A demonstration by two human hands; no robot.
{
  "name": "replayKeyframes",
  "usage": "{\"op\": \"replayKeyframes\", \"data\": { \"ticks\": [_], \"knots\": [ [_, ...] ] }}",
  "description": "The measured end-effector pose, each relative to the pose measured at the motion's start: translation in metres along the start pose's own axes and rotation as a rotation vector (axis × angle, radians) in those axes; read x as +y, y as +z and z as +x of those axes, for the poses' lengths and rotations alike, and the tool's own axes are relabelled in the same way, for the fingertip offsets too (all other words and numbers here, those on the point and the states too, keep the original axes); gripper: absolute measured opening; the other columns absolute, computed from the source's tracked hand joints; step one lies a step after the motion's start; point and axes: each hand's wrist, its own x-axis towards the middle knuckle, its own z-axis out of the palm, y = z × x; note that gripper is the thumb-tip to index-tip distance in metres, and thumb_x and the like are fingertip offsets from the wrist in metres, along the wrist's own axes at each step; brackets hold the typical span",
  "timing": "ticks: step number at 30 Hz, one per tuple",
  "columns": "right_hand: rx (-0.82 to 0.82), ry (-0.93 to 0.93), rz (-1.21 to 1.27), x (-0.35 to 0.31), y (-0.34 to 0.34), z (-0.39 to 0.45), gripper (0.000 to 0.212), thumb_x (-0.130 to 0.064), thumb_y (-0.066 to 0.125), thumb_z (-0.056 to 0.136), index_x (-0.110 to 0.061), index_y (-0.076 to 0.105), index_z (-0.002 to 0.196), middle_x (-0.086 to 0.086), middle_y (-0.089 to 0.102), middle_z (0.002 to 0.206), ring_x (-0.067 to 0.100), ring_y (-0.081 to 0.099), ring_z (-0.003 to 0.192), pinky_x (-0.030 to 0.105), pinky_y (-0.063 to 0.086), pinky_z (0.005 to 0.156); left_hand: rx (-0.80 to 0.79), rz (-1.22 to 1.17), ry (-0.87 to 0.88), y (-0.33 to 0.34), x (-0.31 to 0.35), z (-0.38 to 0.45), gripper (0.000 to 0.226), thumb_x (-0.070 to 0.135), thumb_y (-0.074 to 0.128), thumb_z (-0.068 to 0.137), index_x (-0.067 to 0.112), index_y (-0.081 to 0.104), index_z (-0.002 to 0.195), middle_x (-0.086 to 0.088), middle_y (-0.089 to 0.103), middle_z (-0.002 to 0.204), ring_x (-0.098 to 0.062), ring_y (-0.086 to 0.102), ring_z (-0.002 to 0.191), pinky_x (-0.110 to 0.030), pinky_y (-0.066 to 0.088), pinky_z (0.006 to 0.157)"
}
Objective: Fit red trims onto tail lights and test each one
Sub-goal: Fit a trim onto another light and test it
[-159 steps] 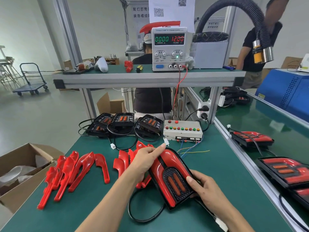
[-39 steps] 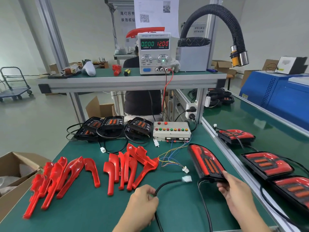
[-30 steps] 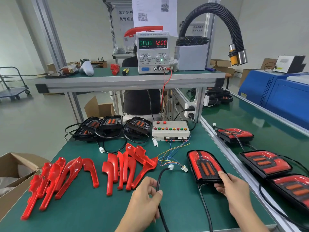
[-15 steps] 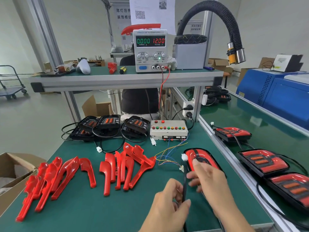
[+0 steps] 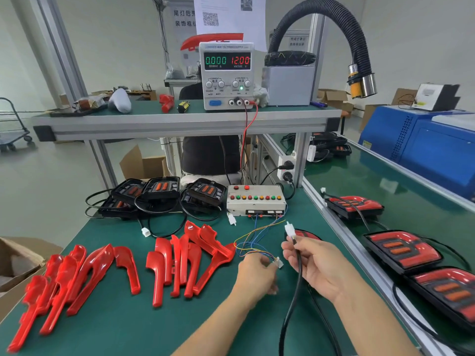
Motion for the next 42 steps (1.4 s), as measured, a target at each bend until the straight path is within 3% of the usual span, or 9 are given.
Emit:
{"op": "replayKeyframes", "data": {
  "ticks": [3, 5, 7, 12, 15, 19, 32, 37, 42],
  "knots": [
    [0.031, -0.008, -0.065, 0.002, 0.0, 0.002, 0.015, 0.002, 0.048, 0.1, 0.002, 0.061, 0.108, 0.008, 0.065, 0.068, 0.012, 0.049, 0.042, 0.019, 0.035, 0.036, 0.052, -0.061, -0.085, 0.016, 0.004, 0.021, 0.024, 0.024, 0.072, 0.091, 0.004, 0.06, 0.082, -0.011, 0.067, 0.073, -0.024, 0.068, 0.047, -0.039, 0.062, 0.06],
    [0.071, -0.073, -0.174, 0.005, 0.0, 0.003, 0.01, -0.007, 0.054, 0.101, 0.0, 0.061, 0.099, 0.005, 0.058, 0.063, 0.01, 0.038, 0.039, 0.019, 0.023, 0.036, 0.09, -0.121, -0.116, 0.024, 0.004, 0.027, 0.022, 0.019, 0.072, 0.091, 0.001, 0.067, 0.081, -0.009, 0.067, 0.067, -0.022, 0.066, 0.044, -0.042, 0.063, 0.063],
    [0.109, -0.163, -0.284, 0.009, -0.001, 0.005, 0.019, -0.012, 0.055, 0.102, 0.003, 0.062, 0.093, 0.003, 0.054, 0.059, 0.011, 0.035, 0.037, 0.02, 0.019, 0.037, 0.132, -0.188, -0.127, 0.026, 0.003, 0.029, 0.016, 0.013, 0.071, 0.091, 0.004, 0.071, 0.078, -0.006, 0.066, 0.06, -0.018, 0.062, 0.039, -0.038, 0.063, 0.061],
    [0.162, -0.304, -0.553, 0.024, -0.004, 0.007, 0.024, -0.019, 0.057, 0.102, -0.005, 0.069, 0.087, 0.001, 0.06, 0.054, 0.015, 0.042, 0.037, 0.022, 0.029, 0.035, 0.18, -0.425, -0.004, 0.013, 0.003, 0.026, 0.016, 0.015, 0.066, 0.096, 0.004, 0.067, 0.086, -0.005, 0.066, 0.066, -0.014, 0.065, 0.052, -0.028, 0.054, 0.052],
    [0.177, -0.396, -0.8, 0.032, -0.006, 0.011, 0.023, -0.025, 0.06, 0.101, -0.019, 0.071, 0.082, 0.002, 0.066, 0.058, 0.011, 0.047, 0.038, 0.026, 0.038, 0.044, 0.104, -0.589, 0.053, -0.004, 0.002, 0.02, 0.017, 0.017, 0.063, 0.099, 0.003, 0.068, 0.091, -0.006, 0.068, 0.076, -0.014, 0.066, 0.059, -0.023, 0.053, 0.055],
    [0.184, -0.47, -1.007, 0.037, 0.0, 0.016, 0.022, -0.029, 0.062, 0.099, -0.025, 0.071, 0.079, -0.005, 0.068, 0.058, 0.004, 0.048, 0.038, 0.024, 0.04, 0.05, 0.001, -0.609, 0.087, -0.02, 0.003, 0.015, 0.018, 0.017, 0.061, 0.101, 0.002, 0.069, 0.096, -0.008, 0.071, 0.082, -0.015, 0.066, 0.063, -0.023, 0.054, 0.06],
    [0.069, -0.387, -0.953, 0.038, 0.006, 0.016, 0.022, -0.022, 0.06, 0.101, -0.023, 0.072, 0.083, -0.002, 0.064, 0.054, 0.009, 0.048, 0.037, 0.022, 0.036, 0.04, -0.128, -0.658, 0.081, -0.035, 0.004, 0.005, 0.018, 0.016, 0.06, 0.101, 0.004, 0.069, 0.091, -0.013, 0.069, 0.081, -0.016, 0.066, 0.063, -0.024, 0.056, 0.062],
    [0.016, -0.409, -0.961, 0.04, 0.007, 0.012, 0.021, -0.025, 0.06, 0.101, -0.023, 0.072, 0.085, -0.002, 0.065, 0.057, 0.01, 0.05, 0.038, 0.023, 0.039, 0.042, -0.088, -0.762, -0.111, -0.042, 0.011, 0.008, 0.036, 0.04, 0.066, 0.095, 0.01, 0.071, 0.076, -0.01, 0.067, 0.07, -0.018, 0.062, 0.055, -0.024, 0.053, 0.051],
    [0.043, -0.468, -1.015, 0.048, 0.01, 0.009, 0.023, -0.027, 0.061, 0.101, -0.023, 0.068, 0.079, -0.003, 0.064, 0.058, 0.007, 0.052, 0.038, 0.024, 0.043, 0.044, -0.115, -0.818, -0.285, -0.039, 0.019, 0.011, 0.019, 0.024, 0.077, 0.087, 0.009, 0.068, 0.079, -0.002, 0.059, 0.064, -0.011, 0.052, 0.047, -0.02, 0.046, 0.043]
  ]
}}
